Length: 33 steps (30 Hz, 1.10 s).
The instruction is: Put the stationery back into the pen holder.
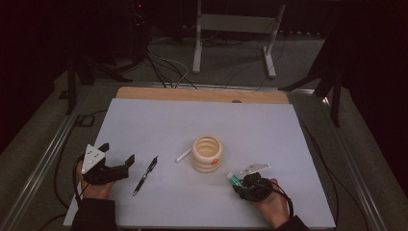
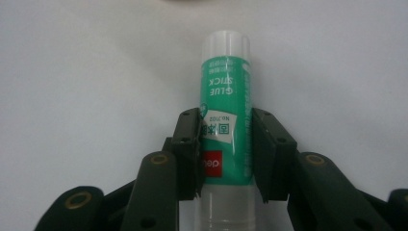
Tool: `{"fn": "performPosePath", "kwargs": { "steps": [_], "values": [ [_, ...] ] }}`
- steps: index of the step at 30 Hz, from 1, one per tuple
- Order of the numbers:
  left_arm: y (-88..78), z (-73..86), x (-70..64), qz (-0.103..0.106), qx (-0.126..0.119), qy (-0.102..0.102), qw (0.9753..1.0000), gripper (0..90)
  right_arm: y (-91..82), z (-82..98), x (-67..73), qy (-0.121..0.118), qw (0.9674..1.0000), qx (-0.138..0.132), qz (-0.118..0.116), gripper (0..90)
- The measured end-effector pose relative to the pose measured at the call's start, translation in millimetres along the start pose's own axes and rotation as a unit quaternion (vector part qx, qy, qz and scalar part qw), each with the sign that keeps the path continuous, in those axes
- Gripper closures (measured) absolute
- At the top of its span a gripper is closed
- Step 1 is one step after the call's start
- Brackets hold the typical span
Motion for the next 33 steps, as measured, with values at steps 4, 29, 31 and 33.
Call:
{"fn": "performPosePath", "kwargs": {
  "steps": [4,29,31,33],
  "values": [
    [0.5,0.3,-0.5,0.001,0.001,0.001,1.0,0.4,-3.4,-1.1,-2.0,0.005,0.9999,-0.009,0.001,65.8],
    [2.4,1.1,-1.2,0.001,0.004,0.002,1.0,0.4,-29.7,-19.8,-20.9,0.024,0.9977,-0.063,0.004,65.8],
    [2.3,1.0,-1.0,0.0,0.003,0.001,1.0,0.4,-31.7,-23.7,-20.7,0.021,0.9975,-0.067,0.005,65.8],
    [2.1,0.9,-0.9,0.0,0.003,0.001,1.0,0.4,-33.8,-27.6,-20.9,0.017,0.9972,-0.072,0.006,65.8]
  ]
}}
Point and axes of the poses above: each handheld gripper's, and its own axes: y roughly forward along the jaws, z roughly out of its underside, x roughly to its left, the point moved 3 cm from there along y, roughly forward along the jaws, and after that the axes turned 13 degrees about -y, right-handed, at the moved point
